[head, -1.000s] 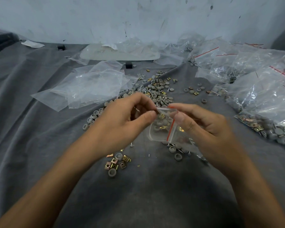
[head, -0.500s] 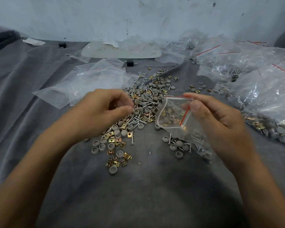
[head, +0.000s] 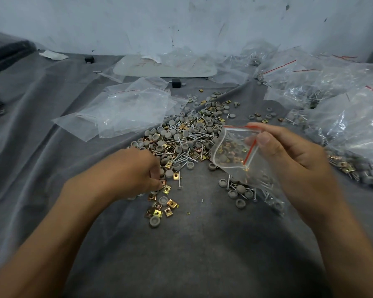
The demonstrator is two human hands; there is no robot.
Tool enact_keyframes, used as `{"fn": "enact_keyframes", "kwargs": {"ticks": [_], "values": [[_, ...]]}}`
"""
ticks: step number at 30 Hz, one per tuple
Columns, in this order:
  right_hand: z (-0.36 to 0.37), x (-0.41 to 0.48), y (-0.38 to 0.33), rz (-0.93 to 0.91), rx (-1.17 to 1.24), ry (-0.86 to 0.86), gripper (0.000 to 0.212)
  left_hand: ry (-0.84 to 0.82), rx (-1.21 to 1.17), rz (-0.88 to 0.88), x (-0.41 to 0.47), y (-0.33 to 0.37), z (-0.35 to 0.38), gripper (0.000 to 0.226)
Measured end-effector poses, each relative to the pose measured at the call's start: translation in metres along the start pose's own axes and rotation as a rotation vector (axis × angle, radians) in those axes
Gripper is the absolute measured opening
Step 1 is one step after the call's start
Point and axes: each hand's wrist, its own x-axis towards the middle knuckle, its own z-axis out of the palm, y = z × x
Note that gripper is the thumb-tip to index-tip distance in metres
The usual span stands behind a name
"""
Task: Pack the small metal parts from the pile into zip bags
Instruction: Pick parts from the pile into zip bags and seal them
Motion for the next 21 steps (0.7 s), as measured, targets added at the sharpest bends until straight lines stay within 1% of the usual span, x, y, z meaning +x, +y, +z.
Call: {"fn": "enact_keyframes", "kwargs": {"ticks": [3,10,12,15,18,21], "values": [[0.000,0.000,0.000,-0.002,-0.020,-0.003,0.022,0.017,0.045,0.025,0.001,0.007,0.003,0.016],[-0.001,0.000,0.000,-0.003,-0.032,-0.006,0.023,0.006,-0.045,0.054,-0.001,0.013,0.005,0.026],[-0.001,0.001,0.000,-0.004,-0.035,-0.006,0.023,0.029,-0.031,0.072,-0.002,0.015,0.007,0.028],[-0.001,0.000,0.001,-0.001,-0.032,-0.009,0.023,0.087,0.015,0.127,0.000,0.019,0.014,0.021],[-0.002,0.000,0.001,-0.002,-0.028,-0.012,0.024,0.088,-0.031,0.171,0.001,0.022,0.018,0.011],[-0.002,0.000,0.001,-0.008,-0.027,-0.014,0.023,0.083,-0.082,0.184,0.003,0.023,0.020,0.012]]}}
